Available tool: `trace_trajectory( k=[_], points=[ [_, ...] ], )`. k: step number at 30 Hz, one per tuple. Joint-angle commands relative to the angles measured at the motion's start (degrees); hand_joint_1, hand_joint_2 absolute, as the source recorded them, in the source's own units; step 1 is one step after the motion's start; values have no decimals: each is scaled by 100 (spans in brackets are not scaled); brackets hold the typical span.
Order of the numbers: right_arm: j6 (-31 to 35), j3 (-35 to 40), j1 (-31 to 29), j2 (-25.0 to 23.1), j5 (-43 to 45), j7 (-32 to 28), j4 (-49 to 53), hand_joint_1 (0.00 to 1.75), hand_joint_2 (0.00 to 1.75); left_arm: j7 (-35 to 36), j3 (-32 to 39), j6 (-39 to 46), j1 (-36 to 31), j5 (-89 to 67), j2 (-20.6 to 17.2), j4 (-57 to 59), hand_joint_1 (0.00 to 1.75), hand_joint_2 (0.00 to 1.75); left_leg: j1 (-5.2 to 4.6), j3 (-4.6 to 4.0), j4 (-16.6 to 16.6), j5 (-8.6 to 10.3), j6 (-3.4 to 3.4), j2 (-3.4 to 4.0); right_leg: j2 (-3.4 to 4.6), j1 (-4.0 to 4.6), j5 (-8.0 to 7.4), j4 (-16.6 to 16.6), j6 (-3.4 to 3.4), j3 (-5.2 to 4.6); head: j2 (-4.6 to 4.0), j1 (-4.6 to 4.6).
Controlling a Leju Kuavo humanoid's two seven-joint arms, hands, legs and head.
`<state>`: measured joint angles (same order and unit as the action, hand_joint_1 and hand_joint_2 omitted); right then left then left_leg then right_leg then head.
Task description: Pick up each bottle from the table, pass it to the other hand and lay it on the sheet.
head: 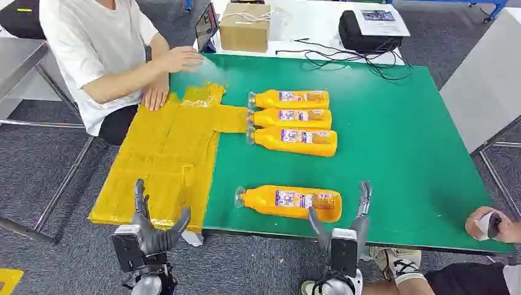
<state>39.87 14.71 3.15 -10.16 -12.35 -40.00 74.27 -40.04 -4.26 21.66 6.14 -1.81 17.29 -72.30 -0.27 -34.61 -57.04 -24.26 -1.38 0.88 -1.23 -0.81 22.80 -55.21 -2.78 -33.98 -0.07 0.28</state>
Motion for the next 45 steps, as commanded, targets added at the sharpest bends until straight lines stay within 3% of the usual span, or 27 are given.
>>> trace_trajectory(
  k=[1, 20, 23, 25, 28, 32, 42, 45],
  points=[
    [13, -57, -50, 89, -14, 0, -207, 0, 175, 4, 87, -6, -67, 7, 7, 211, 0, 175, 5, 21, 4, -7, 7, -6, 6, 3, 6, 6, 7, 22, 0, 0],
    [-31, -28, -273, 185, 125, 0, -568, 0, 175, 4, 16, -72, -271, 37, 25, 414, 0, 175, 3, 18, 5, -5, 6, -6, 5, 2, 4, 6, 7, 19, 0, 0],
    [-506, 67, -938, 265, -886, 77, -2116, 0, 175, 28, -129, -46, -406, 54, -12, 329, 0, 175, 8, 33, 8, -7, 9, -9, 7, 6, 5, 12, 11, 36, 0, 2],
    [-422, 320, -1046, 444, -2238, 704, -2132, 0, 175, 114, -168, -36, -395, 61, -53, 161, 0, 175, 6, 21, 8, -2, 6, 4, 15, 5, -3, 13, 6, 22, 0, 0],
    [-1095, 789, -1220, 929, -4131, 2186, -1974, 0, 175, 280, -79, -64, -336, -20, -80, -80, 0, 175, 6, 24, 1, -6, 8, 0, 16, 4, 0, 5, 10, 24, 0, 0],
    [-1205, 691, -1324, 1047, -4640, 2525, -1985, 0, 175, 365, 5, -139, -289, -93, -63, -241, 0, 175, 6, 23, 4, -5, 6, 0, 12, 4, 0, 8, 6, 25, 0, 0],
    [-1256, 672, -1315, 1037, -4672, 2545, -1935, 0, 175, 376, 18, -146, -281, -110, -45, -245, 0, 175, 6, 30, -2, -13, 11, -8, 12, 5, 9, 0, 9, 33, 0, 0],
    [-1348, 712, -1438, 1176, -5105, 2804, -1998, 0, 175, 404, 43, -182, -312, -194, -36, -211, 0, 175, 2, 13, 1, -3, 5, -4, 9, 1, 0, 3, 3, 15, 0, 0]
  ],
)
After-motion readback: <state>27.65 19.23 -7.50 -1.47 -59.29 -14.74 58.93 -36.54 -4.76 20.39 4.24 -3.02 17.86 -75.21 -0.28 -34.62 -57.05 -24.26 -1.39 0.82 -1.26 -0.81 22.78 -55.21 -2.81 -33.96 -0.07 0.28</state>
